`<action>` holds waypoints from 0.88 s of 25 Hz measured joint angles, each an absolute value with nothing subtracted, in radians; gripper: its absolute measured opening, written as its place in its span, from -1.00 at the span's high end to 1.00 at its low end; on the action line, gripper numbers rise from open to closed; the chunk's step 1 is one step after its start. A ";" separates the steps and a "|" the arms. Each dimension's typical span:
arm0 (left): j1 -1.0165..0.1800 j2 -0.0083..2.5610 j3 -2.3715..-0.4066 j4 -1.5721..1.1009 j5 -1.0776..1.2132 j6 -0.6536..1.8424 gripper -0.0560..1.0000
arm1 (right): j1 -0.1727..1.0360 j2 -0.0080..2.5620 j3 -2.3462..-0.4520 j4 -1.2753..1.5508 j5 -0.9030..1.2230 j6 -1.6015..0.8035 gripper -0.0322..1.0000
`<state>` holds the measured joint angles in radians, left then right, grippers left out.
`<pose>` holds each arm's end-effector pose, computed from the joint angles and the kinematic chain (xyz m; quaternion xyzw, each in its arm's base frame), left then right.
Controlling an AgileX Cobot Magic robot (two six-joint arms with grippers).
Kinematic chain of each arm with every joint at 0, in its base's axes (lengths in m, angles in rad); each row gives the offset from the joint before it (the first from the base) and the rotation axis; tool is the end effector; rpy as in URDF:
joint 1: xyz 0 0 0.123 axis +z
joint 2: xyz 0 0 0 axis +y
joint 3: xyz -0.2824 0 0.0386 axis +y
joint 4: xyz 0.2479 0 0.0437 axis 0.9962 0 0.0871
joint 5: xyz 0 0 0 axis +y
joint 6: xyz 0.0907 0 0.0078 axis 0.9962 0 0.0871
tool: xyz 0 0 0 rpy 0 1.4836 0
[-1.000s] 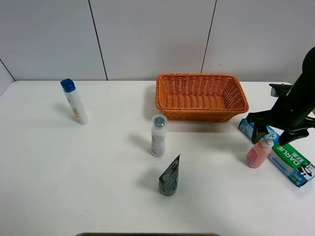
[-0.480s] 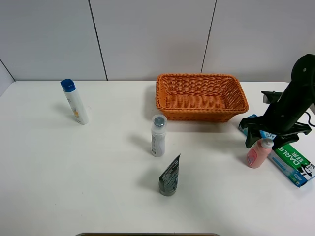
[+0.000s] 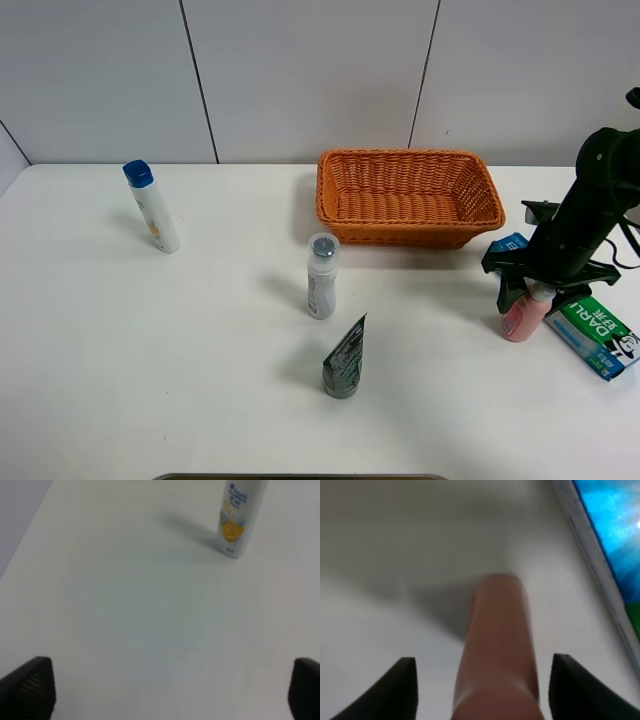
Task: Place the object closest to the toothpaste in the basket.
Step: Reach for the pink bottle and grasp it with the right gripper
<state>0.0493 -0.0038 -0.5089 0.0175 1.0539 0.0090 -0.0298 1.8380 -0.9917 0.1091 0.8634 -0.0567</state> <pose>-0.0063 0.0011 0.2802 -0.0175 0.8479 0.0242 0.5293 0.3044 -0.0015 0.1379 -0.0231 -0.9986 -0.0416 0.0240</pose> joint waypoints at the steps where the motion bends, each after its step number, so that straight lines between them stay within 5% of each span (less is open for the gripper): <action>1: 0.049 -0.004 -0.509 0.017 1.054 0.009 -0.88 | -0.030 1.838 -0.992 0.109 0.863 -0.057 -0.15; 14: 0.049 -0.004 -0.509 0.017 1.054 0.009 -0.88 | -0.030 1.838 -0.992 0.109 0.863 -0.057 0.20; 22: 0.049 -0.004 -0.509 0.017 1.054 0.009 -0.88 | -0.030 1.838 -0.992 0.109 0.863 -0.057 0.21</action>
